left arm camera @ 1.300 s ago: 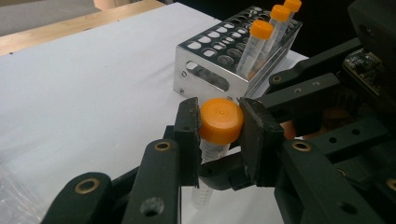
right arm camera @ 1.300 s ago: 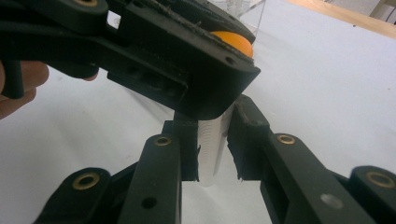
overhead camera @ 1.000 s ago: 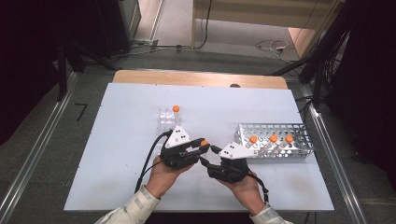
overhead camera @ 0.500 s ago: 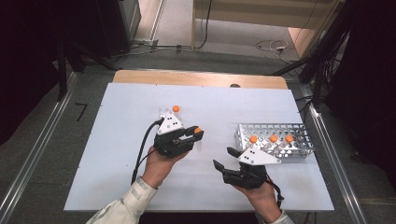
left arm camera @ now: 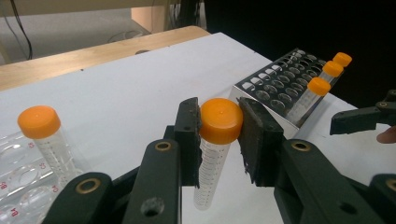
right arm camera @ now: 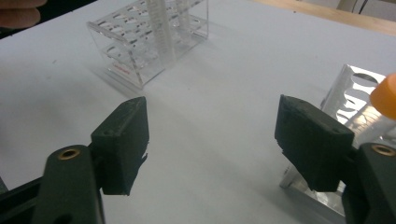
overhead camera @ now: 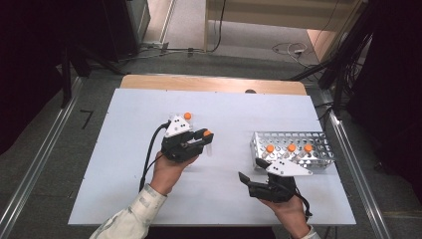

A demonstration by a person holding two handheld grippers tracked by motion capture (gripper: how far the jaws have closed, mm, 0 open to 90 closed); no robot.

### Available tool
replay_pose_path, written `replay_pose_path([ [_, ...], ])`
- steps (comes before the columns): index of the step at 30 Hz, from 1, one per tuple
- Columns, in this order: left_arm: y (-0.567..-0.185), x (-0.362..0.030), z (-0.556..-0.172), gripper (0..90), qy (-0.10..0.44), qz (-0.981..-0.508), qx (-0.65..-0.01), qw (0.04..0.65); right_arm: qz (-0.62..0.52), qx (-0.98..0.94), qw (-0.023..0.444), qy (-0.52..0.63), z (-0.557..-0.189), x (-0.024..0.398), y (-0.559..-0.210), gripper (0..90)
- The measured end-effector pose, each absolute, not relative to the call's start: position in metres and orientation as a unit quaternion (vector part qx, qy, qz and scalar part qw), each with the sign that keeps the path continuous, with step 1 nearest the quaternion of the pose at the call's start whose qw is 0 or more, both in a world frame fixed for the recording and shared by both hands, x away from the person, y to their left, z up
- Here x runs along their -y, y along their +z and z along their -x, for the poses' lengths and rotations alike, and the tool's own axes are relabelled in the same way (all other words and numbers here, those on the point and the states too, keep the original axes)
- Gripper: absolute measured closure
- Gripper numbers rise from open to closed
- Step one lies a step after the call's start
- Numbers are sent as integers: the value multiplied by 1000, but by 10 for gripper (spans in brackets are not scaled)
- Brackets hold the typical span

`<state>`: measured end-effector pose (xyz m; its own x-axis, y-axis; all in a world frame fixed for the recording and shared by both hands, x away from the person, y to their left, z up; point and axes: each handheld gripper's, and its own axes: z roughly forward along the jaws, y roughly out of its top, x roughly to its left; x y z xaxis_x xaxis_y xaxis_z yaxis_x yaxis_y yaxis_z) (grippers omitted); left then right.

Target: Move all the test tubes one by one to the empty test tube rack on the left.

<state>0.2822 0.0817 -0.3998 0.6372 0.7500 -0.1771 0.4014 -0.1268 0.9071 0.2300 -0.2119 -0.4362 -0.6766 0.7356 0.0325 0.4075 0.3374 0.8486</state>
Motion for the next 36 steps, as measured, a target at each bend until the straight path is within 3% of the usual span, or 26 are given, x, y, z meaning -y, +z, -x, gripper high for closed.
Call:
replay_pose_path([
  [7, -398, -86, -285, 702, 167, -727, -399, 533, -369, -797, 180, 443, -228, 220, -440, 165],
  [36, -383, -117, -310, 703, 207, -699, -443, 522, -377, -793, 180, 443, -226, 225, -441, 173],
])
